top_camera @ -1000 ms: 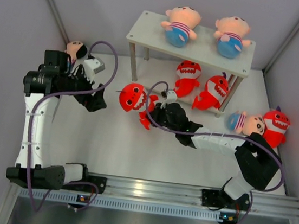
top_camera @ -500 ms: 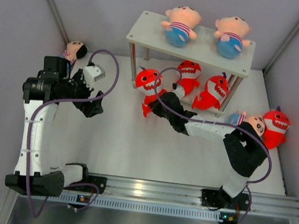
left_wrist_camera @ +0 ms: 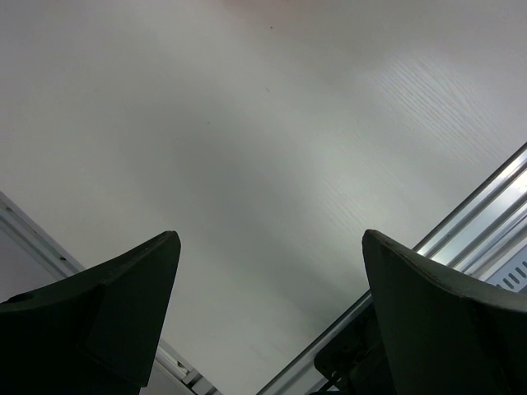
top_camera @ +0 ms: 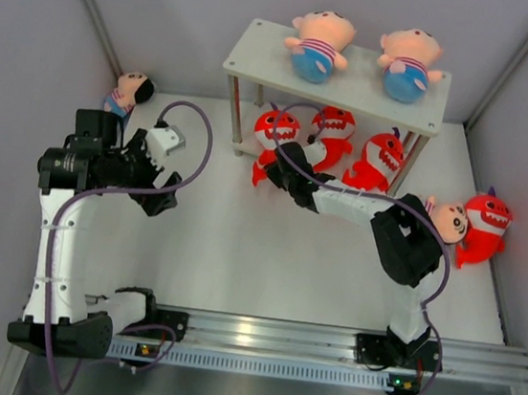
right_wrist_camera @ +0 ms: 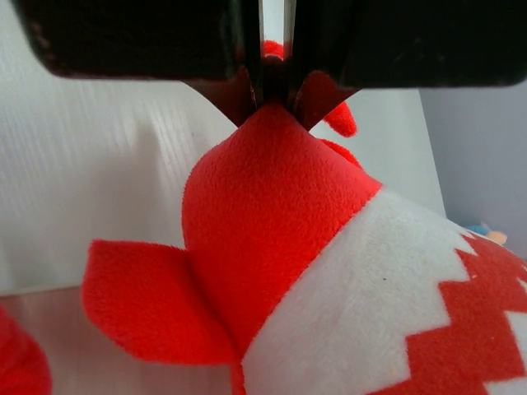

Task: Place and organize the stuffed toys onto the shelf

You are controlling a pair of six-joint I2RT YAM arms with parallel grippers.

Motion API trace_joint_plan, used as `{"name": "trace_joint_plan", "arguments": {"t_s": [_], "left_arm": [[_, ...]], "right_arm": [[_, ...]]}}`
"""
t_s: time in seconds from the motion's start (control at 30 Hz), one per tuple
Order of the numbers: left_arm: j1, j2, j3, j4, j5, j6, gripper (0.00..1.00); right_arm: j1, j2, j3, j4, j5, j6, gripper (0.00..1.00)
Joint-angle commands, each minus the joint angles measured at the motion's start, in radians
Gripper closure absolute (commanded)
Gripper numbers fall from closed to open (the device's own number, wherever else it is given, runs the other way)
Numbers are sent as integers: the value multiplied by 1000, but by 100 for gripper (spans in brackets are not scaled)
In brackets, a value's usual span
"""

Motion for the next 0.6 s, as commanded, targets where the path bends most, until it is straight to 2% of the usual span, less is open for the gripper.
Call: {"name": "trace_joint_plan", "arguments": {"t_s": [0.0, 0.17, 0.47, 0.57], "left_arm": [[0, -17, -16, -47, -6, 28, 2], [-2, -11, -24, -47, -5, 34, 2], [-2, -11, -30, -47, -5, 33, 2], [0, -11, -34, -49, -11, 30, 2]], "right_arm": [[-34, 38, 88, 1, 29, 35, 100], [-58, 84, 168, -14, 24, 30, 97], [-94, 173, 277, -69, 10, 59, 85], [-101, 202, 323, -68, 10, 27, 73]]}}
